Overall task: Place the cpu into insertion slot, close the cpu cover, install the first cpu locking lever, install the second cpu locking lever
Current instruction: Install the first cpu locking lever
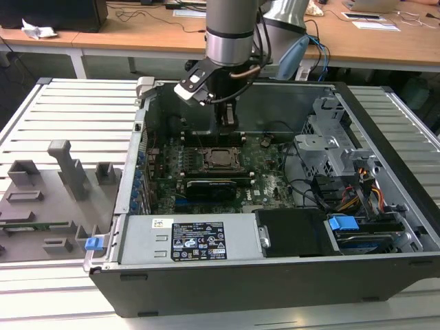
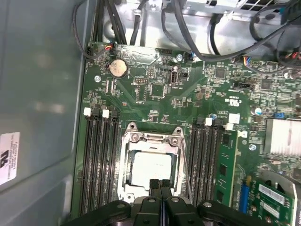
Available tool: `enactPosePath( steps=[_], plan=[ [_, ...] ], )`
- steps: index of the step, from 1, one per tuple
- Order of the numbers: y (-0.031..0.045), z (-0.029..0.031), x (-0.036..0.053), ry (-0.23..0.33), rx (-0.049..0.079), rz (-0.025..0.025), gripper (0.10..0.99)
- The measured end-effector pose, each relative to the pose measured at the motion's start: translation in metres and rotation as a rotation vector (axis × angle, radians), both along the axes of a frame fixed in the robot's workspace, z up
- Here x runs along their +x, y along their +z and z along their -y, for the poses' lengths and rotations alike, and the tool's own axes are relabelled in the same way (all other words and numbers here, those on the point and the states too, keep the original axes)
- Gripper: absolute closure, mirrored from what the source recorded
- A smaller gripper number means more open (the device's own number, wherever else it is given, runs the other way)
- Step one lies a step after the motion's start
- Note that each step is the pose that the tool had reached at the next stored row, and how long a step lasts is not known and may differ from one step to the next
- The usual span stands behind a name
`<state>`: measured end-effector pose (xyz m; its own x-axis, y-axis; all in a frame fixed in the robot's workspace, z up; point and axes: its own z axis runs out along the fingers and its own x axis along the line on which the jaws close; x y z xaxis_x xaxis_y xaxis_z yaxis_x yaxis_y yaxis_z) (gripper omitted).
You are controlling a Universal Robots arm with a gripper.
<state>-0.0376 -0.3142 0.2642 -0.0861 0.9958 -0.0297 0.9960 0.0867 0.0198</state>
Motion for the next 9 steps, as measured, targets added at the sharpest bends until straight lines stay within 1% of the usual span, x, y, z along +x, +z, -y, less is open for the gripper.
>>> enactPosePath(
  steps=[2,3,4,6,9],
  plan=[
    [0.0082,-0.0002,0.0,0.0,-0.005,0.0,0.98],
    [0.0114,-0.0003,0.0,0.0,-0.008,0.0,0.98],
    [0.013,-0.0004,0.0,0.0,-0.01,0.0,0.98],
    [0.0132,-0.0005,0.0001,0.007,-0.012,0.0003,0.98],
    [0.0133,-0.0004,0.0,0.058,-0.013,0.0004,0.98]
  ],
)
